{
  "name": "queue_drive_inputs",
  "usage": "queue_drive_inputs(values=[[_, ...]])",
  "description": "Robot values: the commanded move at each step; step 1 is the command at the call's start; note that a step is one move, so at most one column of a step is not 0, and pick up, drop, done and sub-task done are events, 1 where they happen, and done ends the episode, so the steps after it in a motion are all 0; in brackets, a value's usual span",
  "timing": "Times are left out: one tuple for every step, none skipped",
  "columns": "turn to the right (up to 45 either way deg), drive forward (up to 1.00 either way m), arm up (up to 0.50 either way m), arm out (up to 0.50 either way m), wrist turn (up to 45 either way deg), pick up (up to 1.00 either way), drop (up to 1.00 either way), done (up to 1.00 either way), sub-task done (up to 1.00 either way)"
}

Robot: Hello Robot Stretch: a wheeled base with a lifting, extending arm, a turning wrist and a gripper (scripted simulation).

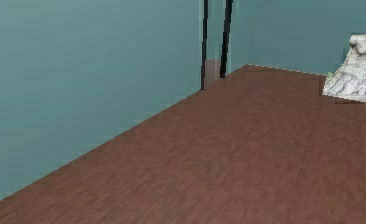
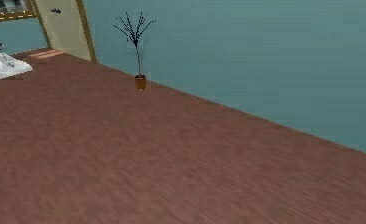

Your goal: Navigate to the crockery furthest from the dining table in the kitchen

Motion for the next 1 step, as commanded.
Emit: queue_drive_inputs(values=[[-45.0, 0.0, 0.0, 0.0, 0.0, 0.0, 0.0, 0.0, 0.0]])
